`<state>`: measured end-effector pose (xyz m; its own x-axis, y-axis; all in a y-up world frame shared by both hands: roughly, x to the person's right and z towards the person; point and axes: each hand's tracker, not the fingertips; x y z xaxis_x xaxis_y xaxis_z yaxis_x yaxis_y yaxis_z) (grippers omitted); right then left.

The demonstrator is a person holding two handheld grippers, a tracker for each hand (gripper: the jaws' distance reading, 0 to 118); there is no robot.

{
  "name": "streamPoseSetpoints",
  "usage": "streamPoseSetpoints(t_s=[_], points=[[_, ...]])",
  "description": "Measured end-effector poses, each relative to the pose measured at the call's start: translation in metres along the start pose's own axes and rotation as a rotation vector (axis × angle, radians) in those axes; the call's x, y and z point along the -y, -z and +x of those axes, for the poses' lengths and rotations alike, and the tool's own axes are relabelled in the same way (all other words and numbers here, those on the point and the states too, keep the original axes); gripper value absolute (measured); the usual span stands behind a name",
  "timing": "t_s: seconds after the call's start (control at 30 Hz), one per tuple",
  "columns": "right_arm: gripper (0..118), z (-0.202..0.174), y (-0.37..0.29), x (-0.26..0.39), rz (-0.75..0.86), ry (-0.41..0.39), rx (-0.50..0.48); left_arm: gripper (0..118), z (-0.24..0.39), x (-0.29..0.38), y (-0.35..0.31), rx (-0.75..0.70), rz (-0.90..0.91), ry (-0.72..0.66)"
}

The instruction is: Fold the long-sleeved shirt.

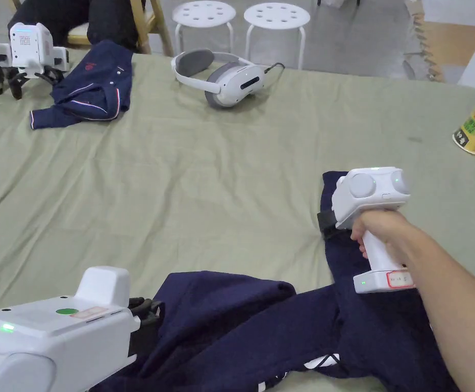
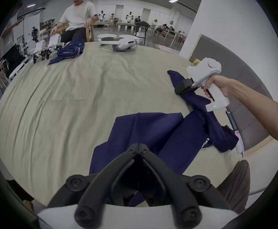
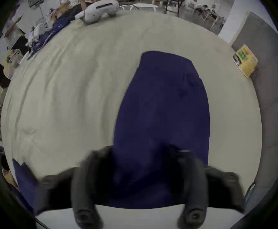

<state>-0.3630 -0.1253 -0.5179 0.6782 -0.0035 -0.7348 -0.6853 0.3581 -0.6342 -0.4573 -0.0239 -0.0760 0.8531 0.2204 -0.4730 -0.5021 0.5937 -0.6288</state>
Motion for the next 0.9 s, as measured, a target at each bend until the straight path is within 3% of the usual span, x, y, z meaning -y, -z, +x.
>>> streamPoseSetpoints(t_s=[0.1,0.27,0.43,0.53,0.7,0.8,0.9], points=[[2,0.005,-0.031,0.018,0.030,-0.033,0.070,5,0.006,0.003,-0.006,0.013,0.004,0.005],[2,0.037,-0.123,0.072,0.198,-0.065,-0.015,5,0.016,0.014,-0.022,0.032,0.030,0.022],[2,0.086,-0.257,0.199,0.373,0.021,-0.029,5,0.021,0.031,-0.040,0.043,0.042,0.038],[2,0.110,-0.294,0.274,0.363,0.065,0.003,5,0.021,0.041,-0.046,0.056,0.037,0.033],[2,0.122,-0.259,0.343,0.157,0.088,0.081,5,0.025,0.050,-0.052,0.060,0.033,0.027],[2,0.115,-0.201,0.352,0.040,0.127,0.023,5,0.029,0.054,-0.056,0.067,0.035,0.019],[2,0.107,-0.153,0.346,-0.009,0.101,-0.018,5,0.031,0.056,-0.062,0.063,0.037,0.019]])
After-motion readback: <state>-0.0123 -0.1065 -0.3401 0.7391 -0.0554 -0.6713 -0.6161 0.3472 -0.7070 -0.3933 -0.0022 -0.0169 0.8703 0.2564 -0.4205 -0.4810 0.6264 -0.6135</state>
